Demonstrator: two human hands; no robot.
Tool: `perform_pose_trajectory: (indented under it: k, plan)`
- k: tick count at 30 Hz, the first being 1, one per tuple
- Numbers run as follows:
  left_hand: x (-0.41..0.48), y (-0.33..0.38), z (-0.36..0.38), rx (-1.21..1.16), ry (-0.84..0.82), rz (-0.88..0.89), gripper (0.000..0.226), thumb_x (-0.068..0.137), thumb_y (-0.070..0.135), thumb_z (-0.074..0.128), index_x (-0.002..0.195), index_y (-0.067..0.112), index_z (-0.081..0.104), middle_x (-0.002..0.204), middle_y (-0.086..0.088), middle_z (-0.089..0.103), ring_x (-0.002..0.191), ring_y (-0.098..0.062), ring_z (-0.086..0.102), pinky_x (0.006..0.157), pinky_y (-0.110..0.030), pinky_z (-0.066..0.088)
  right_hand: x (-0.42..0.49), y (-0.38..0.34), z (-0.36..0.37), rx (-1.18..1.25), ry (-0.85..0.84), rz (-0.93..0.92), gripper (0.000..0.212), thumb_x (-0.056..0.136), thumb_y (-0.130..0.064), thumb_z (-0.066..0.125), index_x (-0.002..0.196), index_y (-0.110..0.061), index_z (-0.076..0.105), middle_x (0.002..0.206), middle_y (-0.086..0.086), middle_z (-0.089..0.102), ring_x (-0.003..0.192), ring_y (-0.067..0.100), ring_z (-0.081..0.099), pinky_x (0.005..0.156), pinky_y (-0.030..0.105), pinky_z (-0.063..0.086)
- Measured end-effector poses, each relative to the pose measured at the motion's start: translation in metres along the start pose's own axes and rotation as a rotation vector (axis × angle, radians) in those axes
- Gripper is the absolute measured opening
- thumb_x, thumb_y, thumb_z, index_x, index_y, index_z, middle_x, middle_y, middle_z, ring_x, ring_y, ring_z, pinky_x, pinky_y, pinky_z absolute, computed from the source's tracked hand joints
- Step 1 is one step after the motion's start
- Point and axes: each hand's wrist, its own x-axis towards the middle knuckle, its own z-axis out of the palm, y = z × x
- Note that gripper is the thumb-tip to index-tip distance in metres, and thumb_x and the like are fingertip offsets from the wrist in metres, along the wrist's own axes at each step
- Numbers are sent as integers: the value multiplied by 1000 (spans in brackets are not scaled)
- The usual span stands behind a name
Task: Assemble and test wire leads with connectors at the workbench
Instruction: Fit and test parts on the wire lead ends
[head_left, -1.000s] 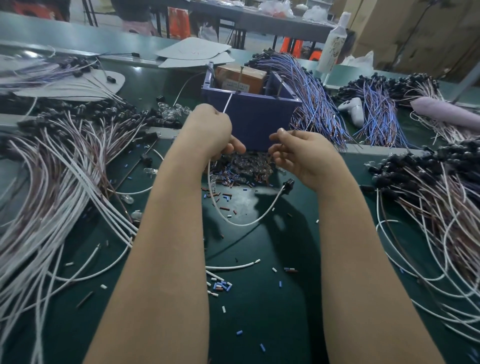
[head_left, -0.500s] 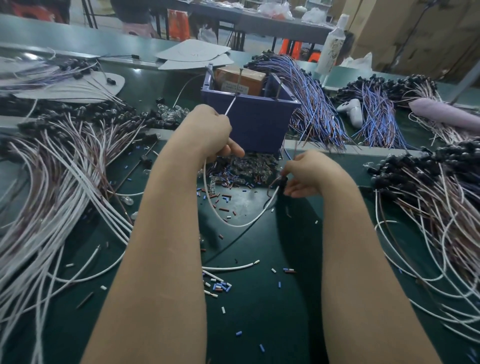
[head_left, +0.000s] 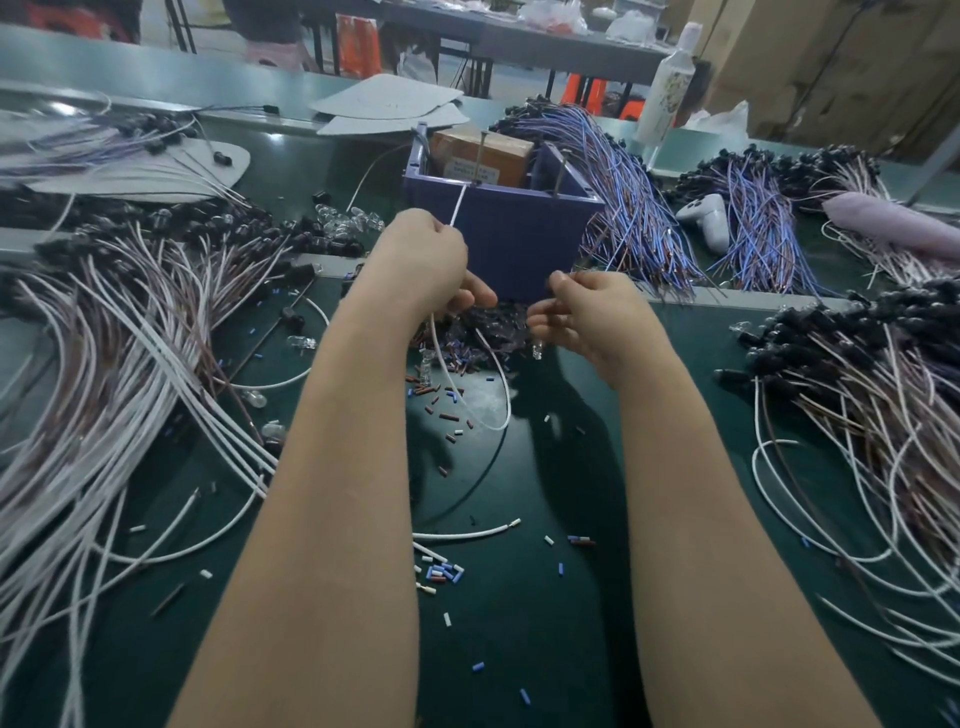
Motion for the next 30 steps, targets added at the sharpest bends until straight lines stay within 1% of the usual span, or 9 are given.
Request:
perform_pose_trajectory:
  k: [3, 7, 10, 14, 18, 22, 25, 27, 30]
  plan:
    - [-2, 1, 1, -26, 11, -2, 17, 98, 10, 28, 103, 6, 43, 53, -6, 65, 27, -3, 41, 32, -7, 27, -1, -3, 2, 33, 9, -47, 22, 101, -3, 37, 82, -8, 47, 70, 15, 56, 39, 8, 52, 45, 16, 48]
    - [-3, 1, 1, -37, 28, -8, 23, 99, 10, 26, 112, 3, 44, 58, -9, 65, 27, -3, 42, 32, -7, 26, -4, -5, 2, -163, 63, -87, 20, 100, -6, 40, 84, -11, 50, 63, 9, 61, 34, 6, 49, 39, 15, 42]
    - [-1, 0, -4, -60, 45, -46, 34, 98, 7, 25, 128, -2, 39, 43, -4, 61, 25, -5, 42, 31, -7, 25, -6, -8, 0, -301, -5, 17, 18, 99, -5, 39, 85, -6, 50, 62, 11, 61, 33, 8, 51, 37, 14, 41]
    - [-3, -1, -9, -55, 37, -75, 39, 97, 6, 24, 134, -3, 34, 41, -4, 60, 25, -5, 42, 31, -7, 24, -13, -14, -1, -371, -114, 149, 15, 97, -3, 41, 90, -1, 53, 65, 16, 60, 34, 9, 53, 39, 15, 46]
    - [-3, 1, -6, -40, 35, -43, 35, 98, 6, 25, 128, -3, 39, 42, -3, 61, 26, -5, 42, 31, -7, 25, -13, -15, 0, -376, -128, 88, 16, 98, -3, 41, 100, 2, 56, 65, 14, 61, 46, 16, 57, 46, 18, 51]
    - [-5, 2, -1, -35, 39, 10, 24, 98, 7, 26, 111, 0, 45, 43, -2, 62, 26, -4, 42, 31, -7, 26, -10, -16, 3, -319, -51, -64, 14, 100, -4, 37, 99, -5, 51, 64, 10, 62, 43, 11, 58, 45, 18, 50]
    - [-6, 3, 3, -21, 35, 34, 19, 98, 9, 26, 102, 3, 43, 54, -7, 65, 27, -4, 43, 31, -8, 27, -6, -15, 4, -257, 3, -107, 11, 98, -2, 37, 103, -7, 45, 62, 11, 62, 39, 11, 57, 41, 19, 46]
    - [-6, 4, 4, -13, 42, 43, 19, 99, 10, 26, 102, 4, 43, 62, -9, 66, 28, -4, 43, 31, -8, 27, -4, -14, 4, -275, 20, -127, 13, 95, 0, 38, 100, -9, 45, 58, 9, 63, 38, 11, 56, 40, 18, 43]
    - [-4, 4, 5, -35, 53, 52, 18, 101, 13, 25, 102, 6, 42, 63, -8, 65, 27, -3, 43, 31, -8, 27, -5, -15, 3, -329, -33, -98, 20, 90, 2, 36, 85, -13, 48, 49, 4, 63, 36, 12, 55, 40, 18, 41]
